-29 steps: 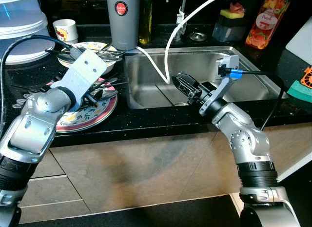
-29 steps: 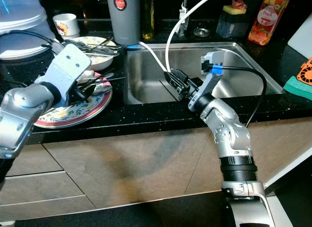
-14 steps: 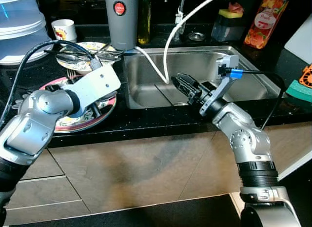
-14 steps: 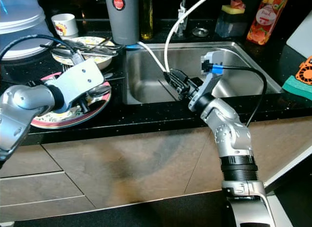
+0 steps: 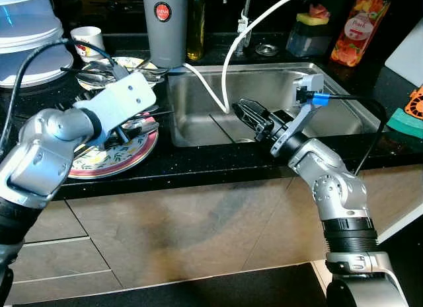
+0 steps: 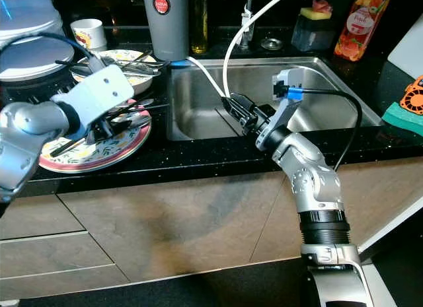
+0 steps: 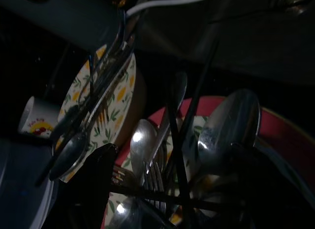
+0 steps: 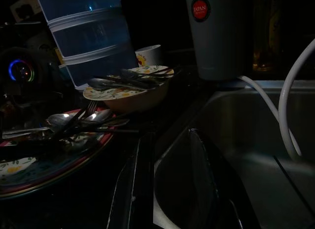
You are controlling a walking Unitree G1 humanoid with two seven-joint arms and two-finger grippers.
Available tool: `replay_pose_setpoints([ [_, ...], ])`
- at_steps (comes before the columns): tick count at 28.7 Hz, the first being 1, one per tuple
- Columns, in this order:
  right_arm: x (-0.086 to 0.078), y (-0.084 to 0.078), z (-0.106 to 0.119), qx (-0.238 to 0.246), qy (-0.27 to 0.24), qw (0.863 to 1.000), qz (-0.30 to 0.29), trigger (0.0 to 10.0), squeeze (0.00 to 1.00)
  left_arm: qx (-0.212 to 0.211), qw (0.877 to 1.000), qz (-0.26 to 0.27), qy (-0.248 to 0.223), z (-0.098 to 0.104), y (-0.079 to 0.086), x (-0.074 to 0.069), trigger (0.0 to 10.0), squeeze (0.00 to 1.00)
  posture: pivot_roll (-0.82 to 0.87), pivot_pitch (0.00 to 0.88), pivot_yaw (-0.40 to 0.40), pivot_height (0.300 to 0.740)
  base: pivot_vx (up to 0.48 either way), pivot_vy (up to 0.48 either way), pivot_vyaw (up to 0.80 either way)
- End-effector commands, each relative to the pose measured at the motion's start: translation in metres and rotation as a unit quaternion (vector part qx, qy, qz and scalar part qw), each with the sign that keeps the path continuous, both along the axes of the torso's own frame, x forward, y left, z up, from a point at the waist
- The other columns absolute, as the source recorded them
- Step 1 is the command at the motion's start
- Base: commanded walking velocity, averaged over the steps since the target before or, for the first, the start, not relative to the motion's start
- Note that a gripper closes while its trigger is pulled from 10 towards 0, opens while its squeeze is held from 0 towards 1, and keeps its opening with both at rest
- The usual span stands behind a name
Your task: Kitchen organization
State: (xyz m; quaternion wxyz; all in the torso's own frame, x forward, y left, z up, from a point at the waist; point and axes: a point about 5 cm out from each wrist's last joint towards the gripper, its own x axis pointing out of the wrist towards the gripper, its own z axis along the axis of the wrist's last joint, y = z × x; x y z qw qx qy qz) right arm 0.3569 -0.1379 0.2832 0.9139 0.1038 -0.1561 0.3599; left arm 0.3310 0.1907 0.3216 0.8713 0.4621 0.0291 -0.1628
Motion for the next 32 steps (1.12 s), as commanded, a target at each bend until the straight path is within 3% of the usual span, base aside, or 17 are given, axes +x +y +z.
replay_pose_setpoints([
  [1, 0.0, -0.001, 0.002, -0.002, 0.001, 1.0, 0.007, 10.0, 0.0, 0.008, 1.0, 0.007, 0.006, 0.0, 0.001, -0.001, 10.0, 0.0, -0.01, 0.166, -0.042, 0.74, 0.0, 0.0, 0.0],
  [8, 0.0, 0.0, 0.001, -0.003, 0.002, 1.0, 0.008, 10.0, 0.0, 0.044, 0.996, -0.001, 0.071, -0.015, 0.006, -0.005, 10.0, 0.0, -0.01, 0.161, -0.042, 0.74, 0.0, 0.0, 0.0],
  [24, -0.001, 0.0, 0.001, -0.003, 0.001, 1.0, 0.011, 10.0, 0.0, 0.071, 0.99, 0.031, 0.12, -0.026, 0.02, -0.007, 10.0, 0.0, -0.01, 0.149, -0.042, 0.74, 0.0, 0.0, 0.0],
  [25, -0.001, 0.001, 0.001, -0.003, 0.001, 1.0, 0.011, 10.0, 0.0, 0.068, 0.989, 0.041, 0.123, -0.027, 0.024, -0.006, 8.0, 0.0, -0.01, 0.149, -0.042, 0.74, 0.0, 0.0, 0.0],
  [26, -0.001, 0.001, 0.001, -0.003, 0.001, 1.0, 0.011, 10.0, 0.0, 0.068, 0.989, 0.041, 0.123, -0.027, 0.024, -0.006, 8.0, 0.0, -0.01, 0.149, -0.042, 0.74, 0.0, 0.0, 0.0],
  [27, -0.001, 0.001, 0.001, -0.003, 0.001, 1.0, 0.012, 10.0, 0.0, 0.063, 0.989, 0.052, 0.125, -0.027, 0.028, -0.004, 3.8, 0.0, -0.01, 0.149, -0.042, 0.74, 0.0, 0.0, 0.0],
  [28, -0.001, 0.001, 0.002, -0.003, 0.001, 1.0, 0.012, 10.0, 0.0, 0.058, 0.988, 0.06, 0.126, -0.027, 0.03, -0.003, 3.1, 0.0, -0.01, 0.149, -0.042, 0.74, 0.0, 0.0, 0.0],
  [29, 0.0, 0.001, 0.002, -0.003, 0.001, 1.0, 0.012, 10.0, 0.0, 0.054, 0.988, 0.068, 0.13, -0.028, 0.032, -0.001, 0.0, 0.0, -0.01, 0.157, -0.045, 0.74, 0.0, 0.0, 0.0],
  [32, 0.0, 0.001, 0.002, -0.003, 0.001, 1.0, 0.012, 10.0, 0.0, 0.052, 0.987, 0.072, 0.137, -0.03, 0.033, 0.0, 0.0, 0.0, -0.01, 0.161, -0.048, 0.74, 0.0, 0.0, 0.0],
])
